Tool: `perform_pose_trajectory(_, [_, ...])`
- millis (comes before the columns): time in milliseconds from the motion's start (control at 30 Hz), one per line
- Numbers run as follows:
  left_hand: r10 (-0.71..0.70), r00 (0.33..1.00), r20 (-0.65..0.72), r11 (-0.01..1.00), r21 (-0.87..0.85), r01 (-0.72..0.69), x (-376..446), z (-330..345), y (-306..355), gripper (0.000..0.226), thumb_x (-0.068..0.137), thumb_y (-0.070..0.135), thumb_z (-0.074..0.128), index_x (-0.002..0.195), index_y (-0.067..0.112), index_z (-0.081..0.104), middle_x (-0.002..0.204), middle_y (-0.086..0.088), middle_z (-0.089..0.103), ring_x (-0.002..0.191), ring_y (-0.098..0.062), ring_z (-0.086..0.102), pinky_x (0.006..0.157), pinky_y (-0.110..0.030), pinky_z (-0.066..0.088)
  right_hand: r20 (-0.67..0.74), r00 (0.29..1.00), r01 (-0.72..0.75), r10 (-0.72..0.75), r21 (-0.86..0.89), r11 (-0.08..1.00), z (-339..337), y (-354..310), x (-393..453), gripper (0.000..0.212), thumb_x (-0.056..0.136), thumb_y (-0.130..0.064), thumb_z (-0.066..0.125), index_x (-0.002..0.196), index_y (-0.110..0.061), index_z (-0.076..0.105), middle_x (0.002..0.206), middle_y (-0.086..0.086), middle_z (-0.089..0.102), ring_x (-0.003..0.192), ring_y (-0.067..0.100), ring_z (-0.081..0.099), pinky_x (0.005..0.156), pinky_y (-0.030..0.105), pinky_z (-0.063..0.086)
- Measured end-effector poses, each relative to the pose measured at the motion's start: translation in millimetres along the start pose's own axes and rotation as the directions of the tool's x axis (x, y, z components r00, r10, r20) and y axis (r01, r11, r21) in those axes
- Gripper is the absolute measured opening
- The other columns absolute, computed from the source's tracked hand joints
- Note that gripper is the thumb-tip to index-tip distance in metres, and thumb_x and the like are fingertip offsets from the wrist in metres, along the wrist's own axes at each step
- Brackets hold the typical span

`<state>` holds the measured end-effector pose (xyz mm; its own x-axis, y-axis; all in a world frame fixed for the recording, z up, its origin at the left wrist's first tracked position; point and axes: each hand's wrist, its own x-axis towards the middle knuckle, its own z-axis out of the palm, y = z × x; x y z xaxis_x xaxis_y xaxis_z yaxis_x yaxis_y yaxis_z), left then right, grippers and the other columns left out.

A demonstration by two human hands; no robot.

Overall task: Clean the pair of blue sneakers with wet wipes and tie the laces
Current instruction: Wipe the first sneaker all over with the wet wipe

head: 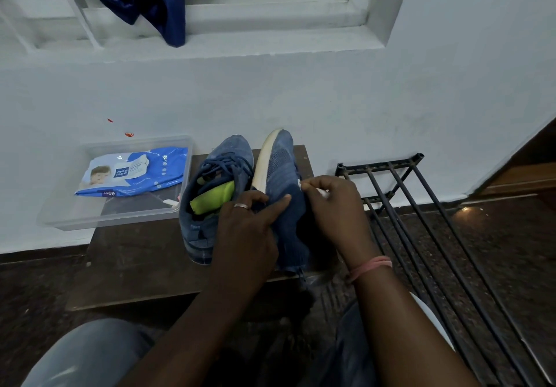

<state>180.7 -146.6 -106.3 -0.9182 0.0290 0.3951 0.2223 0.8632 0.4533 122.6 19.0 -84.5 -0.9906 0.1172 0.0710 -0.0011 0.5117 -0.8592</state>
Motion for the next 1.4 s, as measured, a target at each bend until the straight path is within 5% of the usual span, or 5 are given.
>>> perform_pose_trajectory(733, [-0.011,0.999,-0.053,0.999,-0.036,0.009,-0.6,5.2,2.1,0.054,0.081,-0.001,0.057,0.124,0.028,0.074,0.123,-0.008,0.06,0.105,-0.027,0.051,0.094,-0.025,0.034,0.061,0.998,-0.019,0.01,0.142,0.99,13.4,-1.0,20.4,0.01,0.087,-0.032,0.071,0.088,-0.027,0.08,0.094,-0.013,0.076,0.093,0.002,0.069,0.089,0.038,0.057])
perform_pose_trajectory(900, [-0.034,0.999,-0.039,0.998,-0.049,0.032,-0.6,4.0,-0.2,0.056,0.084,0.001,0.058,0.127,0.033,0.071,0.125,-0.005,0.059,0.109,-0.023,0.049,0.096,-0.024,0.032,0.235,0.97,0.008,-0.055,0.198,0.98,-27.6,-3.7,11.4,0.005,0.088,-0.021,0.076,0.087,-0.023,0.081,0.087,-0.01,0.077,0.086,0.006,0.072,0.079,0.031,0.06])
perform_pose_trajectory(1033, [-0.035,0.999,-0.031,0.997,-0.065,0.032,-1.1,5.3,1.9,0.059,0.083,-0.006,0.066,0.127,0.032,0.072,0.126,-0.005,0.059,0.111,-0.025,0.05,0.095,-0.026,0.035,0.02,1.0,-0.006,-0.002,0.425,0.905,-34.8,-3.1,11.7,0.012,0.09,-0.012,0.073,0.09,-0.022,0.079,0.088,-0.01,0.077,0.085,0.002,0.07,0.072,0.018,0.054])
perform_pose_trajectory(1167, [-0.032,0.999,-0.043,0.997,-0.074,0.028,-1.8,3.8,1.3,0.059,0.084,-0.005,0.066,0.128,0.034,0.071,0.126,-0.004,0.058,0.11,-0.023,0.048,0.095,-0.029,0.039,-0.112,0.992,0.083,-0.061,0.21,0.974,-20.6,6.2,15.6,0.016,0.089,-0.007,0.07,0.091,-0.021,0.078,0.097,-0.005,0.073,0.092,0.007,0.068,0.086,0.031,0.057])
perform_pose_trajectory(1400, [-0.036,0.998,-0.049,0.997,-0.074,0.032,-3.5,4.2,3.8,0.059,0.082,-0.005,0.069,0.128,0.032,0.071,0.126,-0.004,0.059,0.112,-0.022,0.048,0.098,-0.025,0.035,0.028,0.907,0.416,-0.42,-0.21,0.885,3.1,-10.0,12.3,0.027,0.09,0.006,0.057,0.102,-0.007,0.077,0.107,0.005,0.073,0.096,0.012,0.065,0.087,-0.006,0.031])
